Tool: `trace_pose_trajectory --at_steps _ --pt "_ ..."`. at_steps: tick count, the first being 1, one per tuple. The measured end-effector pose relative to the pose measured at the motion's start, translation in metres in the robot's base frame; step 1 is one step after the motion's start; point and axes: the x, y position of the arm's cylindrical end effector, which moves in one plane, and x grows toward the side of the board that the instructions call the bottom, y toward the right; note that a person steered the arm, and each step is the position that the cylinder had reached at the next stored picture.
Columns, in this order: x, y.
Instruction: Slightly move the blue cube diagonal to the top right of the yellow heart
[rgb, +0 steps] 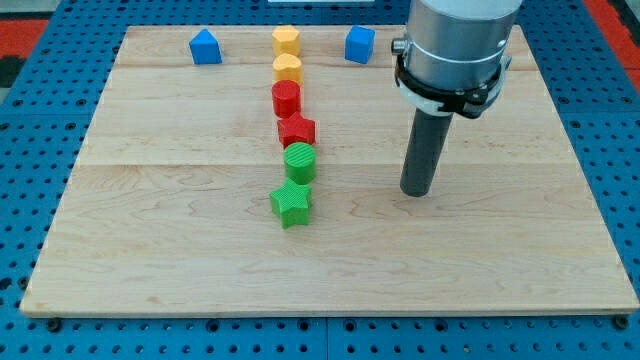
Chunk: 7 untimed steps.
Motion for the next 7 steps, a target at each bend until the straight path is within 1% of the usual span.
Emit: trace_pose_trajectory --at_steps 3,4,5,6,7 --pt "-0.005 0.001" --pt "-0.043 0.001" --pt "-0.108 0.007" --pt "-0.153 -0.045" --pt "-0.196 -0.066"
